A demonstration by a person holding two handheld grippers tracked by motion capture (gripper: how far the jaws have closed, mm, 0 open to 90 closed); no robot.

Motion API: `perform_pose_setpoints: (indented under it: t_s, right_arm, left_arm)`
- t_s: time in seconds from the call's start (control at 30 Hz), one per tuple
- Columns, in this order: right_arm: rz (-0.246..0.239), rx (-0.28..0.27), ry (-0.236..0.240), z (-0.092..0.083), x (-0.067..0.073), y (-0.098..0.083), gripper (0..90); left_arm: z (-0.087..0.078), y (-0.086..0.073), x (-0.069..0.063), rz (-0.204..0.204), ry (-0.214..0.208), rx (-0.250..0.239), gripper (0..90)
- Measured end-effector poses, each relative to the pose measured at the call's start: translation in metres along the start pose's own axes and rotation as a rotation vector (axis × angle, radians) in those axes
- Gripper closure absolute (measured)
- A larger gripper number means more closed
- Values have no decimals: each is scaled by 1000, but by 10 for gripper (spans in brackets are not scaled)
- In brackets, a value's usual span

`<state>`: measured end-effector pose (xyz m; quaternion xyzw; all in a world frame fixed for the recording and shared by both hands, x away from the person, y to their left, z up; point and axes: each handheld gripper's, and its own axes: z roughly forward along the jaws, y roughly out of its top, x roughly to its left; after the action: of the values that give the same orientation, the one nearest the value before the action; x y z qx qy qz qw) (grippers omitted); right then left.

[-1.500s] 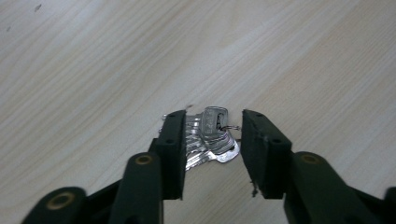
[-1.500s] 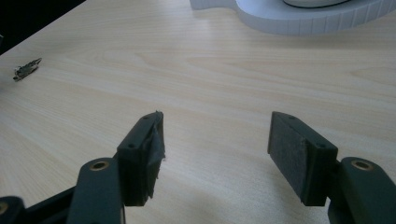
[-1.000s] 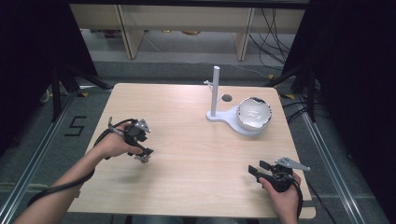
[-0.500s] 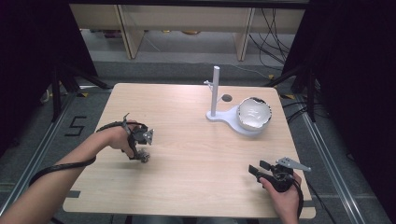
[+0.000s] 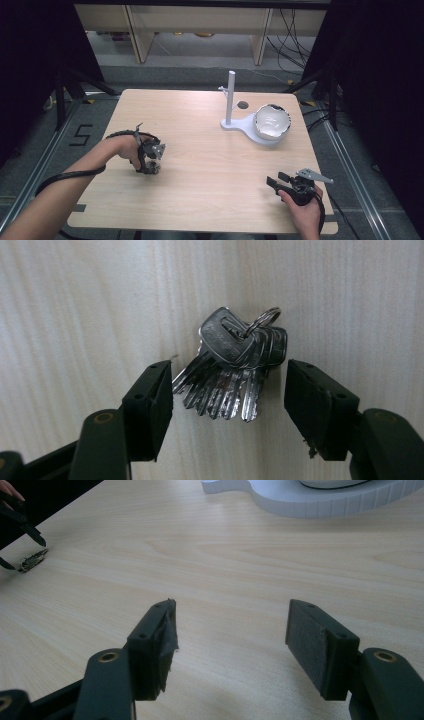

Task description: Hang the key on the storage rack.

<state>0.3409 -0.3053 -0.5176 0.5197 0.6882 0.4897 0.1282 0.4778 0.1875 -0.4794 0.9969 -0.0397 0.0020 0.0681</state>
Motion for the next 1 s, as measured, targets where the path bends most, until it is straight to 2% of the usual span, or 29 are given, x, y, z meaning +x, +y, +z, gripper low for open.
perform_pose_setpoints:
  t_s: [0.03,0.07,0.1,0.17,0.2,0.23,0.27,0.3,0.33,0.37,0.4,0.43,0.47,0.5,0.53,0.57,0.6,0.63,0.8,0.9,0.93,0.97,1.0]
  right_arm:
    - [-16,-4,1,0,-1,0,381]
    - [-13,-2,1,0,-1,0,381]
    - [-28,-2,7,0,-2,0,382]
    - [-26,-6,14,1,-2,1,382]
    - [-32,-6,1,1,-2,0,382]
    - [-32,-6,1,1,-2,0,382]
    - [-34,-5,1,1,-2,0,382]
    - [-35,-7,-3,1,-2,0,381]
    - [9,4,-2,0,2,0,382]
    - [6,3,2,0,1,0,381]
    - [7,3,-1,0,1,0,381]
    - [9,4,4,0,1,0,381]
    - [-15,-2,2,0,-1,0,381]
    - [-18,-2,2,0,-1,0,381]
    - [7,5,2,0,1,0,381]
    - [7,4,1,0,1,0,381]
    - [6,6,4,0,1,0,381]
    - [-29,-3,4,1,-2,0,381]
    - [-25,18,25,0,-2,1,381]
    - [-17,20,23,0,-2,1,380]
    - [25,23,9,-1,1,0,380]
    - [20,14,14,0,1,0,380]
    - [-21,5,8,1,-2,1,380]
  left_arm:
    - [1,0,0,4,0,2,359]
    - [0,1,2,31,7,25,362]
    - [1,1,2,32,7,23,361]
    - [2,2,4,31,7,18,361]
    - [3,2,3,9,-3,0,363]
    - [3,2,3,9,-3,0,364]
    - [2,3,5,36,-4,23,364]
    - [3,3,5,40,-10,28,366]
    - [2,4,7,71,-7,55,362]
    - [3,4,5,37,-11,26,363]
    - [4,4,4,23,-17,15,364]
    - [4,4,4,23,-17,15,361]
    - [4,5,5,29,-19,16,357]
    - [5,5,5,32,-21,17,356]
    - [3,7,7,70,-15,47,353]
    - [3,7,7,70,-15,47,357]
    - [3,9,6,49,-12,15,359]
    - [2,11,6,43,-16,5,362]
    - [7,14,6,54,-40,17,356]
    - [7,13,7,51,-44,15,345]
    - [7,12,6,46,-44,13,345]
    - [7,11,5,51,-44,20,343]
    - [7,10,5,49,-41,24,342]
